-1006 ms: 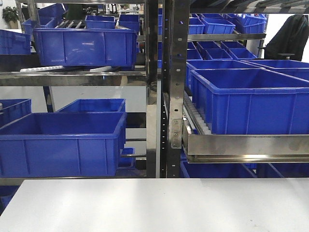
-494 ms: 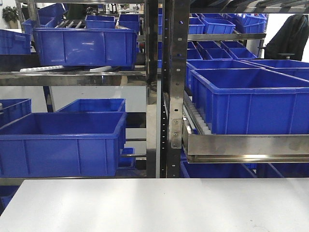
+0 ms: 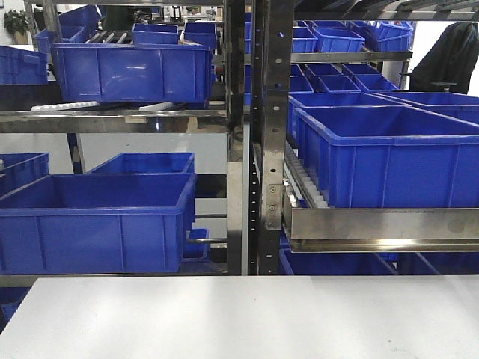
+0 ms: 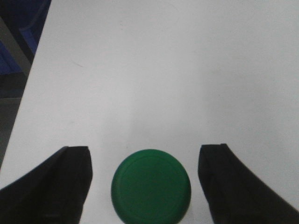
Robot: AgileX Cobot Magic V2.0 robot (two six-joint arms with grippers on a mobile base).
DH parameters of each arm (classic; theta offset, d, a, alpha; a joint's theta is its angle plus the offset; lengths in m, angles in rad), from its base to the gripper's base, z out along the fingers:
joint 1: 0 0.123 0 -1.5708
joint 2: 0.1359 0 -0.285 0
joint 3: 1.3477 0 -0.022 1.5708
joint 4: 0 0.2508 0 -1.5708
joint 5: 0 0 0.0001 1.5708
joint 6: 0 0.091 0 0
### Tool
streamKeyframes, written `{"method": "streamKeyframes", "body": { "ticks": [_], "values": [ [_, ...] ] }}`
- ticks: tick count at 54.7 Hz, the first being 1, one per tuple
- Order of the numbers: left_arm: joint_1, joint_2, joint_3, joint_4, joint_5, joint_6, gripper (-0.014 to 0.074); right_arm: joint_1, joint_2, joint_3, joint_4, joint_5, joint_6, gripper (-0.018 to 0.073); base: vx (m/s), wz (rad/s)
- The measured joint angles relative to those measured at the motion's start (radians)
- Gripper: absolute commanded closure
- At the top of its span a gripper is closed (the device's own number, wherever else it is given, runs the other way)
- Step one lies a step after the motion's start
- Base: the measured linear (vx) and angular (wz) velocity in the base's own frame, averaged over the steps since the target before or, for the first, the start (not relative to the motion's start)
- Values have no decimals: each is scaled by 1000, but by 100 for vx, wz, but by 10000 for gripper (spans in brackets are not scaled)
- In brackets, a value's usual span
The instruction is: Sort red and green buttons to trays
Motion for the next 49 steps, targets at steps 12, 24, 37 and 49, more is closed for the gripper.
{"method": "streamKeyframes", "body": {
  "ticks": [12,24,37,49],
  "values": [
    [0,125,0,4,-75,-2,9,0,0,0,0,0,0,436,0,0],
    [0,238,-1,-42,-201,-2,31,0,0,0,0,0,0,435,0,0],
    [0,290,-8,-49,-228,-3,120,0,0,0,-2,0,0,435,0,0],
    [0,291,-8,-27,-229,-3,322,0,0,0,-3,0,0,433,0,0]
  ]
}}
